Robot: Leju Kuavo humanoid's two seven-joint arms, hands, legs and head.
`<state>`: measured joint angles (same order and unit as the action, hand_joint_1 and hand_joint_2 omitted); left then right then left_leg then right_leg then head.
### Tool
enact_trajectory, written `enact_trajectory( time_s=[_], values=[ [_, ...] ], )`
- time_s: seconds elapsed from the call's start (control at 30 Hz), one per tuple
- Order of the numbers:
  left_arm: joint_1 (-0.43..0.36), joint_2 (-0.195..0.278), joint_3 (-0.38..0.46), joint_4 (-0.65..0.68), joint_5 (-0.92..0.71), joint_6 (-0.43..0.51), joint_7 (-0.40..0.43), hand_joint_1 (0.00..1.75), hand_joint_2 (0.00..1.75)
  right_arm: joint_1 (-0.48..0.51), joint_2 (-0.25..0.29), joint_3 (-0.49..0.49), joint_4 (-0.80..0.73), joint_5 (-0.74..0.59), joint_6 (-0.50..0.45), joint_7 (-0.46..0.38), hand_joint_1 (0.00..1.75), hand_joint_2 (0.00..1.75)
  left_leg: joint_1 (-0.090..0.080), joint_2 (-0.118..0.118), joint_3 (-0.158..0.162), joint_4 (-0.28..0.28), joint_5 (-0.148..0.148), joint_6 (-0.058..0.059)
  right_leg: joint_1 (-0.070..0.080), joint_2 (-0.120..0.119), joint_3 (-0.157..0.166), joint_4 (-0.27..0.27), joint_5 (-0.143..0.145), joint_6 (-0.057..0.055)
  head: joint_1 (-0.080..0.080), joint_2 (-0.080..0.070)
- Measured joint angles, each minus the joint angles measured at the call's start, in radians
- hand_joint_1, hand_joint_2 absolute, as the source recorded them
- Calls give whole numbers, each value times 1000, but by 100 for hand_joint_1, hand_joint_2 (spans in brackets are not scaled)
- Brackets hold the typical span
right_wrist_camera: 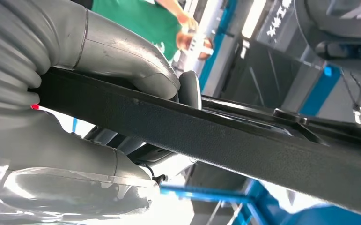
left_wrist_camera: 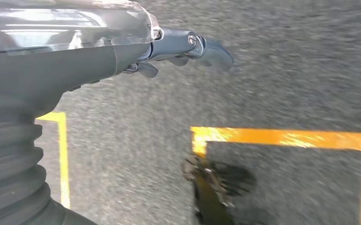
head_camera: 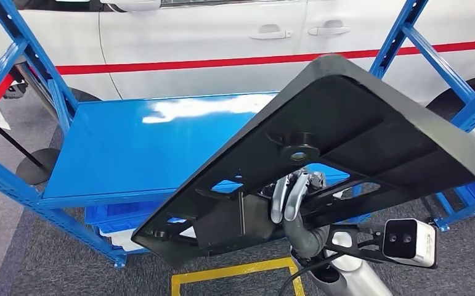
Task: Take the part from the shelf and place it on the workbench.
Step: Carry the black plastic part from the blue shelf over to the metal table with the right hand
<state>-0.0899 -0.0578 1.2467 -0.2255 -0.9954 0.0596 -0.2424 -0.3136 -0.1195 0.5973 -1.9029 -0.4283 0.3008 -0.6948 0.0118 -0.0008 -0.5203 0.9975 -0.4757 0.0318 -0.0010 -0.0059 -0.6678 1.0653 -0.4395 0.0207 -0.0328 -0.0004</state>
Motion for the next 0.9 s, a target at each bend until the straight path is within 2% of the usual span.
enact_trajectory(
  time_s=[0.07, 0.1, 0.13, 0.17, 0.2, 0.23, 0.27, 0.3, 0.33, 0.37, 0.43, 0.47, 0.5, 0.57, 0.6, 0.63, 0.67, 0.7, 0.73, 0.77, 0.8, 0.83, 0.87, 0.9],
  values=[
    [1, -1, 0, 0, -4, 9, 24, 0, 175, 3, -12, 0, 3, -3, 8, 1, 173, 175, 0, 2, -27, 1, 21, 7, -5, 2, -39, 119, -97, 9, 0, 0],
    [2, -1, 0, 0, -6, 11, 31, 0, 175, 5, -20, 0, 7, -6, 13, 1, 173, 175, -1, 2, -42, 2, 32, 7, -7, 2, -54, 180, -128, 12, 0, 0],
    [3, -2, 0, 0, -8, 11, 35, 0, 175, 6, -30, 0, 11, -10, 20, 1, 173, 175, -1, 2, -57, 4, 42, 6, -8, 2, -55, 216, -136, 14, 0, 0],
    [4, -3, 0, 0, -9, 10, 38, 0, 175, 6, -39, 0, 16, -16, 27, 1, 173, 175, -1, 2, -72, 6, 52, 5, -9, 2, -39, 220, -124, 14, 0, 0],
    [4, -4, 0, 0, -11, 8, 39, 0, 175, 5, -49, -1, 20, -22, 35, 0, 173, 175, -2, 2, -86, 8, 61, 3, -9, 2, -4, 186, -99, 13, 0, 0],
    [4, -6, 0, 0, -12, 6, 39, 0, 175, 3, -59, -3, 24, -28, 43, 0, 173, 175, -2, 2, -98, 10, 69, 1, -9, 2, 47, 122, -75, 9, 0, 0],
    [4, -8, 0, 0, -12, 6, 39, 0, 175, 0, -67, -7, 28, -34, 49, 0, 173, 175, -3, 1, -108, 12, 77, -3, -7, 3, 102, 46, -66, 3, 0, 0],
    [5, -10, 0, 0, -13, 6, 38, 0, 175, -3, -75, -11, 30, -40, 55, 0, 173, 175, -3, 0, -114, 12, 85, -8, -4, 4, 143, -16, -63, -1, 0, 0],
    [5, -11, 0, 0, -13, 6, 37, 0, 175, -5, -83, -15, 33, -44, 61, -1, 173, 175, -3, -1, -117, 10, 93, -13, 0, 4, 167, -56, -65, -6, -1, 0],
    [6, -13, 0, 0, -13, 6, 36, 0, 175, -7, -90, -19, 35, -49, 66, -1, 173, 175, -2, -1, -119, 7, 102, -19, 3, 5, 173, -75, -67, -10, -1, 0],
    [8, -14, 0, 0, -13, 8, 32, 0, 175, -9, -103, -24, 44, -60, 74, -2, 173, 175, -1, -2, -122, 3, 114, -32, 2, 3, 163, -83, -48, -22, -1, 0],
    [10, -14, 0, 0, -13, 9, 30, 0, 175, -11, -109, -26, 49, -67, 76, -2, 173, 175, -1, -2, -130, 13, 99, -36, 0, 0, 156, -87, -37, -30, -1, 0],
    [12, -15, 0, 0, -13, 9, 27, 0, 175, -12, -114, -26, 54, -74, 78, -2, 173, 175, -1, -3, -142, 40, 67, -40, -3, -2, 146, -91, -24, -37, -1, 0],
    [12, -15, 0, 0, -15, 8, 21, 0, 175, -14, -123, -27, 63, -85, 82, -2, 173, 175, 1, -2, -180, 159, -35, -44, -4, -4, 119, -92, -2, -46, -1, 0],
    [13, -15, 0, 0, -17, 7, 18, 0, 175, -14, -128, -28, 66, -89, 83, -2, 173, 175, 2, -2, -196, 228, -73, -47, -3, -4, 104, -91, 9, -46, -1, 0],
    [13, -15, 0, 0, -19, 6, 15, 0, 175, -14, -133, -29, 70, -92, 82, -2, 173, 175, 2, -2, -202, 280, -91, -48, -2, -4, 89, -90, 20, -46, -1, 0],
    [13, -14, 0, 0, -22, 4, 13, 0, 175, -14, -138, -29, 74, -95, 80, -2, 173, 175, 2, -2, -190, 295, -83, -48, -1, -4, 74, -88, 31, -44, -1, 0],
    [13, -13, 0, 0, -24, 2, 11, 0, 175, -13, -143, -29, 76, -96, 77, -2, 173, 175, 2, -2, -159, 272, -61, -47, 0, -5, 60, -86, 40, -43, -1, 0],
    [12, -11, -1, 0, -27, 0, 10, 0, 175, -12, -149, -31, 77, -98, 74, -2, 173, 175, 1, -2, -109, 213, -35, -43, 0, -5, 48, -83, 49, -40, -1, 0],
    [12, -10, -1, 0, -29, -2, 10, 0, 175, -10, -154, -33, 77, -98, 73, -2, 173, 175, -1, -2, -50, 134, -22, -38, 2, -5, 38, -81, 56, -37, -1, 0],
    [11, -9, -1, 0, -30, -2, 10, 0, 175, -5, -158, -37, 77, -96, 76, -3, 173, 175, -3, -3, -1, 61, -21, -33, 2, -5, 31, -78, 63, -33, -1, 0],
    [10, -8, -2, 0, -30, -1, 12, 0, 175, 0, -161, -41, 77, -92, 83, -3, 173, 175, -6, -4, 30, 10, -23, -30, 3, -6, 27, -78, 70, -28, -1, 0],
    [10, -7, -2, 0, -29, 2, 13, 0, 175, 7, -162, -45, 78, -88, 94, -4, 173, 175, -9, -4, 43, -16, -29, -27, 2, -7, 25, -79, 78, -23, -1, 0],
    [11, -7, -2, 0, -29, 5, 15, 0, 175, 13, -162, -49, 78, -81, 106, -4, 173, 175, -10, -5, 40, -22, -23, -24, 1, -7, 23, -81, 88, -18, -1, 0]
  ],
)
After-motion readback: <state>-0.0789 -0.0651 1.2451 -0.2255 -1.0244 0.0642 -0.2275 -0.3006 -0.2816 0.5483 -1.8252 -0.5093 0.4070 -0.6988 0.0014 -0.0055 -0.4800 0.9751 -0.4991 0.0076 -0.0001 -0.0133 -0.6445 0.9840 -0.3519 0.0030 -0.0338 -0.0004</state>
